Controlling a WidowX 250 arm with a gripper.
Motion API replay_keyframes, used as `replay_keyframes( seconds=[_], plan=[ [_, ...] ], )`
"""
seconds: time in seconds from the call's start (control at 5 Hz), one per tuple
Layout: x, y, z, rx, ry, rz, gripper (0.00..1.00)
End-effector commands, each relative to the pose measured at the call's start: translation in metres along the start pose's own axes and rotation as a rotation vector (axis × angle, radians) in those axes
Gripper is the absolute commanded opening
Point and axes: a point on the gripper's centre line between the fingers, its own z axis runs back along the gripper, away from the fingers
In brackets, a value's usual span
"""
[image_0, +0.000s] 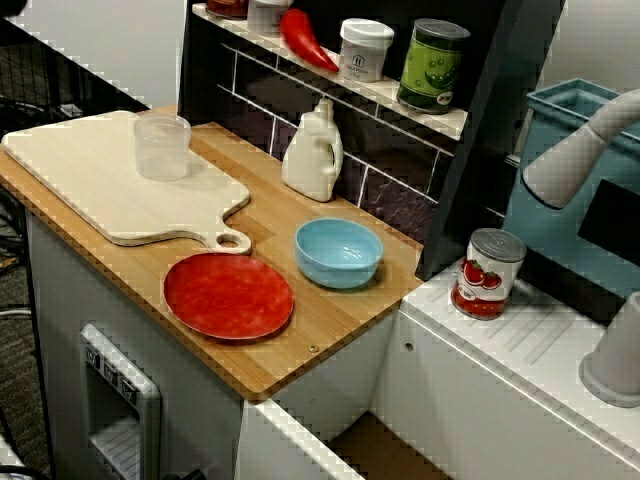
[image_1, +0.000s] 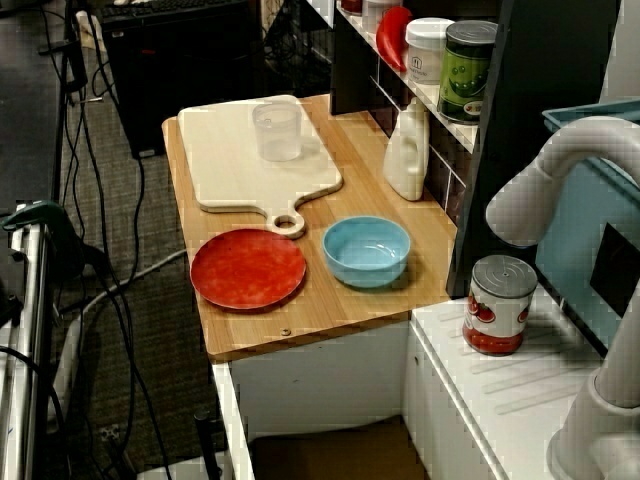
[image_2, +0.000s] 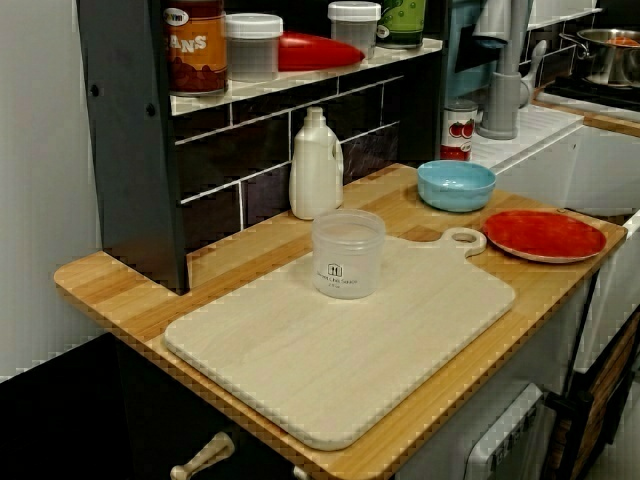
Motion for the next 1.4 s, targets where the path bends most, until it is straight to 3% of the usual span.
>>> replay_keyframes(
  seconds=[0.0, 0.2, 0.6, 1.0, 1.2],
  plan=[
    [0.000, 0.000, 0.000, 0.000, 0.000, 0.000, 1.00],
    [0.013, -0.007, -0.001, 0.043, -0.019, 0.009, 1.00],
    [0.059, -0.029, 0.001, 0.041, -0.028, 0.055, 1.00],
    [0.132, -0.034, -0.014, 0.082, 0.072, 0.168, 1.00],
    [0.162, -0.026, -0.014, 0.071, 0.078, 0.211, 1.00]
  ],
)
